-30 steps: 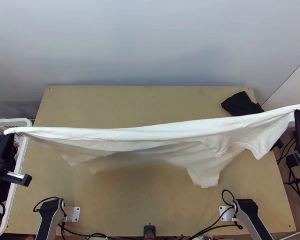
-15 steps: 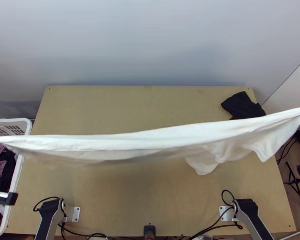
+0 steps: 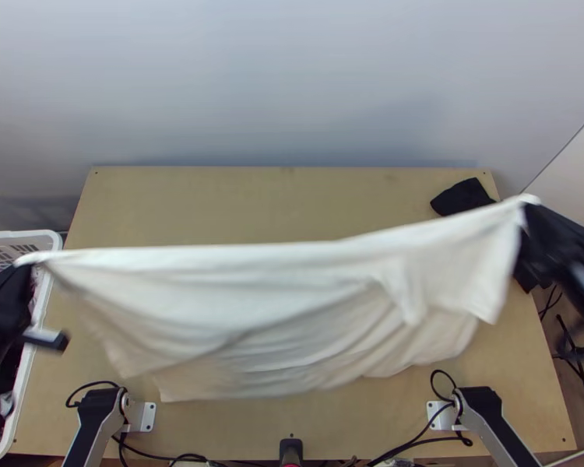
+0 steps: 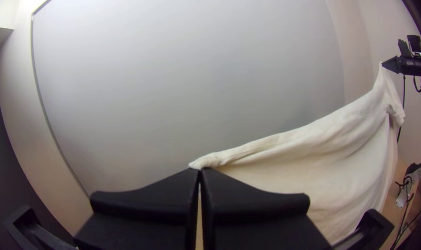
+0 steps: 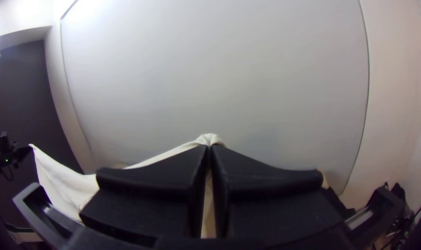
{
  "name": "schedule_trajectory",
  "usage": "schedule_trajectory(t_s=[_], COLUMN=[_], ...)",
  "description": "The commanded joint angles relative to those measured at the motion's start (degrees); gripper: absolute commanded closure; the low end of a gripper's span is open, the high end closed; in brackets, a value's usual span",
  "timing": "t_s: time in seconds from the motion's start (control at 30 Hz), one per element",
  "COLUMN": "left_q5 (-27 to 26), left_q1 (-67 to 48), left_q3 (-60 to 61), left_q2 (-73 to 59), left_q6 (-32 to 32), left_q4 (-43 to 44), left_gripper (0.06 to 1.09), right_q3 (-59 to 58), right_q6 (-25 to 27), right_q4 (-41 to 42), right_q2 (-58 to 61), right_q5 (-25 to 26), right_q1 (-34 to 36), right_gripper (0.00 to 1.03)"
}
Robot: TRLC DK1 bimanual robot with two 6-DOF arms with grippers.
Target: Fold the t-shirt
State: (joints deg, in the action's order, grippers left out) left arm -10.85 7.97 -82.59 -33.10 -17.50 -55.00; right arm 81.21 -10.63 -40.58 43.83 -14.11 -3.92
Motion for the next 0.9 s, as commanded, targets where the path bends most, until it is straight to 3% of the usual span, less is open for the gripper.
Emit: schedule_trajectory(t_s=[0.0, 0.17, 0.3, 0.5, 0.67, 0.87], left_q5=[0.6, 0.4, 1.0, 7.3, 10.3, 12.7], left_q1=[-0.8, 5.6, 2.6, -7.6, -9.5, -4.5], left_q3=[18.2, 18.7, 16.6, 21.2, 21.6, 16.7], left_q2=[-7.6, -23.6, -33.3, -46.6, -55.1, -60.5], left_q6=[-3.5, -5.4, -4.8, -4.6, -4.3, -1.8], left_q4=[12.6, 26.6, 29.0, 34.4, 40.4, 41.5], left_gripper=[1.04, 1.04, 1.04, 1.04, 1.04, 1.04], right_q3=[-11.4, -12.7, -4.6, 2.6, 5.9, 13.9], right_q6=[4.8, 9.8, 14.9, 18.8, 20.5, 21.3], right_q4=[5.2, 17.4, 16.3, 14.7, 14.7, 15.4], right_q2=[13.7, 27.9, 42.2, 61.3, 66.6, 71.7], right_q5=[-0.1, -0.1, -0.7, -0.8, -0.8, 1.3], right_q1=[-1.0, 0.9, -1.3, -5.3, -7.6, -7.1], right_gripper=[1.0, 1.0, 1.0, 1.0, 1.0, 1.0])
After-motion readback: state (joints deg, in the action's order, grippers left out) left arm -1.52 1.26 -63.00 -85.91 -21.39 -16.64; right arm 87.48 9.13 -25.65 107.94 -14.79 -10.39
